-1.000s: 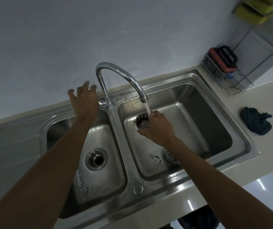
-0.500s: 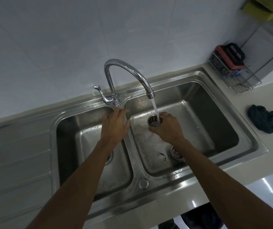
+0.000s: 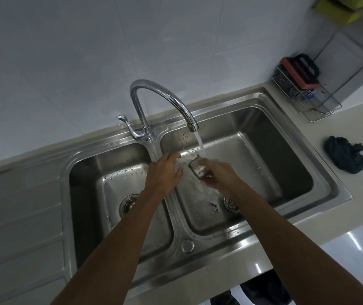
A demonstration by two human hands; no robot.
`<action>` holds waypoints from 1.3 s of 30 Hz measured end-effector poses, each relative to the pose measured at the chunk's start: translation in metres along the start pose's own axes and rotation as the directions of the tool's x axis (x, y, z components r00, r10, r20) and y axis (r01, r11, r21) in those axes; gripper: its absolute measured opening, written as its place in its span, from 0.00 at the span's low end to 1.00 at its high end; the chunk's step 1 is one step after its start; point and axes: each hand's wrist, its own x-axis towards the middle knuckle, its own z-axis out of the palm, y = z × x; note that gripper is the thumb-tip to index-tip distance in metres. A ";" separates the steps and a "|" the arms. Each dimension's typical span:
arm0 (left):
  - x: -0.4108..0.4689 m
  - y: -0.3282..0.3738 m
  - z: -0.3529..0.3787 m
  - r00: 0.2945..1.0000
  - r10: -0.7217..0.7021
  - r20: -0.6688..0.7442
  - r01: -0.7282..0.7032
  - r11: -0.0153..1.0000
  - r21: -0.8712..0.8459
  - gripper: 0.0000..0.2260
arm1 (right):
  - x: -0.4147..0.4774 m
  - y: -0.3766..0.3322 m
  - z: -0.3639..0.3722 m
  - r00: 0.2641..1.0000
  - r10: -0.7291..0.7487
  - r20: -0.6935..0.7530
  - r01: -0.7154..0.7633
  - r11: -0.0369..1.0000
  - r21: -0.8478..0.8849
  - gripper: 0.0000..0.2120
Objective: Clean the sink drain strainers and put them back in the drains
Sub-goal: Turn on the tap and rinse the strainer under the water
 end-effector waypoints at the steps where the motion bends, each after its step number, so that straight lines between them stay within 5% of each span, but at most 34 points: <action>1: 0.001 0.003 0.001 1.000 -0.002 0.010 0.002 1.000 -0.010 0.18 | -0.001 0.003 -0.001 0.994 0.084 0.068 -0.095 0.980 0.176 0.24; 7: 0.004 0.011 0.009 1.000 -0.018 0.023 0.019 0.999 -0.044 0.18 | 0.002 0.013 -0.003 0.946 0.231 0.226 -0.323 0.707 0.630 0.33; 12: 0.005 0.015 0.012 0.999 -0.028 0.022 0.030 0.997 -0.076 0.18 | 0.004 0.013 -0.004 0.946 0.223 0.237 -0.325 0.656 0.681 0.32; 14: 0.004 0.015 0.012 0.999 -0.031 0.016 0.032 0.996 -0.084 0.17 | 0.003 0.011 -0.004 0.963 0.192 0.189 -0.269 0.710 0.651 0.30; 16: 0.003 0.014 0.012 0.999 -0.038 0.015 0.039 0.995 -0.093 0.16 | 0.006 0.009 -0.005 0.992 0.116 0.043 -0.123 0.904 0.409 0.27; 18: 0.003 0.012 0.012 0.999 -0.049 0.017 0.051 0.993 -0.104 0.16 | 0.012 0.012 -0.005 0.976 -0.073 -0.203 0.050 0.992 -0.114 0.32; 20: 0.001 0.012 0.012 0.998 -0.055 0.028 0.057 0.992 -0.109 0.16 | 0.013 0.014 -0.004 0.911 -0.333 -0.243 0.181 0.852 -0.490 0.38; 23: -0.001 0.009 0.014 0.998 -0.047 0.035 0.051 0.993 -0.108 0.16 | 0.012 0.018 -0.002 0.830 -0.556 -0.031 0.325 0.528 -0.785 0.35; 29: -0.009 -0.005 0.015 0.998 -0.068 0.018 0.070 0.989 -0.132 0.16 | 0.001 0.038 -0.012 0.804 -0.575 0.149 0.374 0.295 -0.879 0.41; 33: -0.008 -0.006 0.017 0.997 -0.076 -0.002 0.075 0.982 -0.171 0.15 | -0.004 0.039 -0.022 0.835 -0.550 0.021 0.307 0.433 -0.848 0.41; 39: -0.001 0.013 0.024 0.998 -0.030 0.054 0.042 0.972 -0.232 0.15 | -0.006 0.040 -0.022 0.831 -0.542 0.130 0.362 0.347 -0.865 0.42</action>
